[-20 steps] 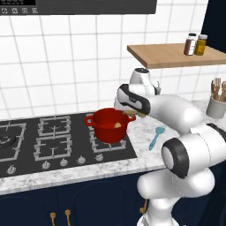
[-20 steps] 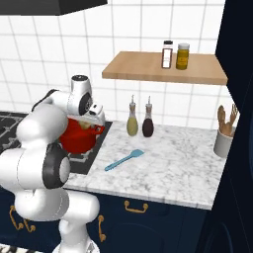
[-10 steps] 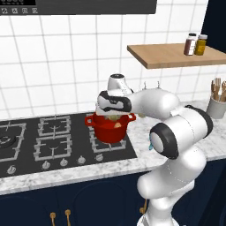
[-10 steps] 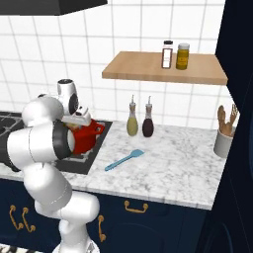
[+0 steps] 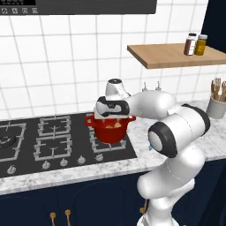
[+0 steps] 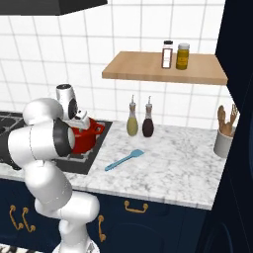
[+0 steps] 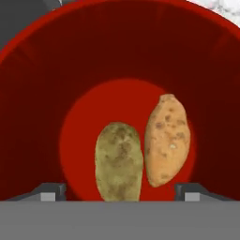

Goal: Put the potato and potato in the pot. Retrieve the spatula and lightly stir the vegetables in the pot.

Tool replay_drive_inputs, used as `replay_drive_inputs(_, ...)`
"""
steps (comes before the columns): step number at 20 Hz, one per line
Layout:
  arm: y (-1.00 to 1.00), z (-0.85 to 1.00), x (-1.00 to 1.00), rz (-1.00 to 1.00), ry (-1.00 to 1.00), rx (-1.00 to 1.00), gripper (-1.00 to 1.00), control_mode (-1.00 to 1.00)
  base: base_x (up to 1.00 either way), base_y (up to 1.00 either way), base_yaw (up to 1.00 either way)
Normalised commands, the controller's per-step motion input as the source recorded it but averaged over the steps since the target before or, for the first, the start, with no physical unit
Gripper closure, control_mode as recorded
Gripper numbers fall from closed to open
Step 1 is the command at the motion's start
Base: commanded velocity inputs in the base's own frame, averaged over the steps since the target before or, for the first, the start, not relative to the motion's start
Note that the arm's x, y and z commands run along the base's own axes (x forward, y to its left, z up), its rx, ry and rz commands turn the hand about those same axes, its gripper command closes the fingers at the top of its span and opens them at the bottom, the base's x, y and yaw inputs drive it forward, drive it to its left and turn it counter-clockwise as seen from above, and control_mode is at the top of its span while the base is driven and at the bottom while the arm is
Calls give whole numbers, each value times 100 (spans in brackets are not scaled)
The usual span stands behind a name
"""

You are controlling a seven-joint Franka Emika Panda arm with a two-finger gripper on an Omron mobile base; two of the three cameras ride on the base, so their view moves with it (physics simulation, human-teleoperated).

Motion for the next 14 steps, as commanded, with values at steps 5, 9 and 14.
replay_drive_inputs(5,-14,74,-42,0,-6,1,-100,-100,0,0,0)
replay_drive_inputs(9,-43,33,-100,-9,0,5,-100,-100,0,0,0)
replay_drive_inputs(14,-61,5,-95,-14,1,7,-100,-100,0,0,0)
